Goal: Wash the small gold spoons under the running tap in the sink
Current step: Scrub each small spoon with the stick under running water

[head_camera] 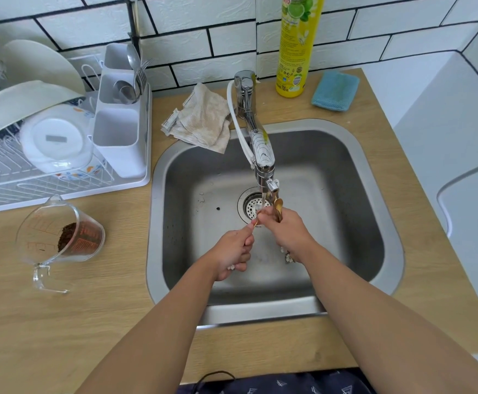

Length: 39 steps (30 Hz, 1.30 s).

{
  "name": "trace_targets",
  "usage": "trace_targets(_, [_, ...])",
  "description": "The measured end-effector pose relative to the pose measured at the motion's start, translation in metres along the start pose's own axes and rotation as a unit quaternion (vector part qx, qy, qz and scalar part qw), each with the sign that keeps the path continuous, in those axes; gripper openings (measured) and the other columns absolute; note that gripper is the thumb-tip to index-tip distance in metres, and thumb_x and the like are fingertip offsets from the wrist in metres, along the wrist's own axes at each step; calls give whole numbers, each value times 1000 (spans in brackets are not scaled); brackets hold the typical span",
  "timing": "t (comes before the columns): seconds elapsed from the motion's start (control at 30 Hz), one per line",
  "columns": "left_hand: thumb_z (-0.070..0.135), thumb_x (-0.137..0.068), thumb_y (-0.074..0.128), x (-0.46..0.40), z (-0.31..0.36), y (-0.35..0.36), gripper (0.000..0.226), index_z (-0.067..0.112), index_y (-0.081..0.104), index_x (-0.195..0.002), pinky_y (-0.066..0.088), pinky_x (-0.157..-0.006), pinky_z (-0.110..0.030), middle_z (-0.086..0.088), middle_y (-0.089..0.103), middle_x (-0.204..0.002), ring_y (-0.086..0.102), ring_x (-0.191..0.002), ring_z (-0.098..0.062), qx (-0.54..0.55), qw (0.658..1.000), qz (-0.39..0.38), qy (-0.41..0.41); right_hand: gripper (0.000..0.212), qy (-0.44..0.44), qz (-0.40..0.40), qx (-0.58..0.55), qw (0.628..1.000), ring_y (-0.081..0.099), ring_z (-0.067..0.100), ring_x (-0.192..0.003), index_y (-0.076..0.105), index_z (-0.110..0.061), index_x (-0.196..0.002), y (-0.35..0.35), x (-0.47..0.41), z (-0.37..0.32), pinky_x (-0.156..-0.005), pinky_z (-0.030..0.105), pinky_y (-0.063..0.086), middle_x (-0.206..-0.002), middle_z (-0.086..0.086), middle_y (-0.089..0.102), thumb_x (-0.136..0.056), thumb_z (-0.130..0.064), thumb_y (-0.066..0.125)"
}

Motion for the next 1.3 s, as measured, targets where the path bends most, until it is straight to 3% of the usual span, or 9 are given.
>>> trace_targets(0.17, [60,-94,53,1,0,3,53,27,44,-55,19,-38,-21,4,26,-57,17,-45,-12,1,1000,-9,-2,26,24,51,33,998,67,-7,-70,76,-28,-86,-4,-1,-2,-64,15,43,-82,-15,79,-99,-46,63])
trace_targets(0.37, [56,-97,50,2,3,0,50,24,42,-60,17,-35,-19,5,25,-56,15,-41,-10,50,999,-19,-5,16,60,-59,-108,991,32,3,-42,77,-27,-110,5,4,-2,-39,18,28,-92,-8,77,-98,-21,69])
trace_targets(0.5, [59,-93,57,5,5,1,50,24,41,-60,16,-29,-17,6,24,-54,15,-34,-6,131,985,-104,-43,14,83,-84,-183,976,23,7,-44,81,-28,-103,4,3,-5,-41,21,21,-105,16,67,-92,-20,76])
trace_targets(0.67, [55,-91,59,10,7,2,47,23,40,-62,18,-28,-17,8,26,-50,19,-31,-4,181,964,-185,-63,20,66,-102,-204,971,24,7,-44,81,-29,-104,6,6,-10,-40,21,23,-94,10,69,-85,-23,81])
trace_targets(0.8, [58,-92,56,8,6,3,44,23,52,-65,34,-39,-22,7,25,-52,24,-38,-9,108,986,-123,-27,22,68,-66,-182,979,24,7,-42,76,-19,-107,4,4,-7,-39,21,22,-65,-3,59,-86,-22,82])
trace_targets(0.9, [56,-96,52,5,3,5,44,18,60,-76,45,-51,-26,4,36,-56,38,-46,-12,14,997,-77,3,22,72,-17,-132,989,30,5,-39,66,-18,-87,-3,2,-3,-38,21,25,-60,-11,63,-86,-32,83])
trace_targets(1.0, [50,-101,46,4,1,8,44,14,58,-80,45,-55,-27,2,41,-59,40,-49,-12,-31,996,-84,9,33,83,-14,-69,994,31,5,-38,72,-12,-92,-2,1,0,-37,20,28,-83,-4,80,-96,-45,70])
trace_targets(1.13, [48,-103,43,3,-1,4,44,15,54,-77,44,-55,-26,2,39,-59,36,-48,-12,-39,997,-68,8,27,87,-47,-116,988,23,7,-41,74,-13,-103,4,0,-2,-38,21,23,-101,2,81,-103,-36,60])
trace_targets(1.3, [44,-104,45,1,-1,4,39,14,58,-83,46,-56,-25,2,44,-62,40,-49,-12,-39,998,-46,24,14,55,-30,-88,994,38,2,-37,82,-17,-89,2,3,-3,-36,15,29,-59,-16,67,-87,-30,81])
Point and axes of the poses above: each hand's wrist, its own x-axis away from the middle knuckle, its own y-axis out of the palm, z = x × y, the point moved 4 cm from there along -x, towards the middle knuckle
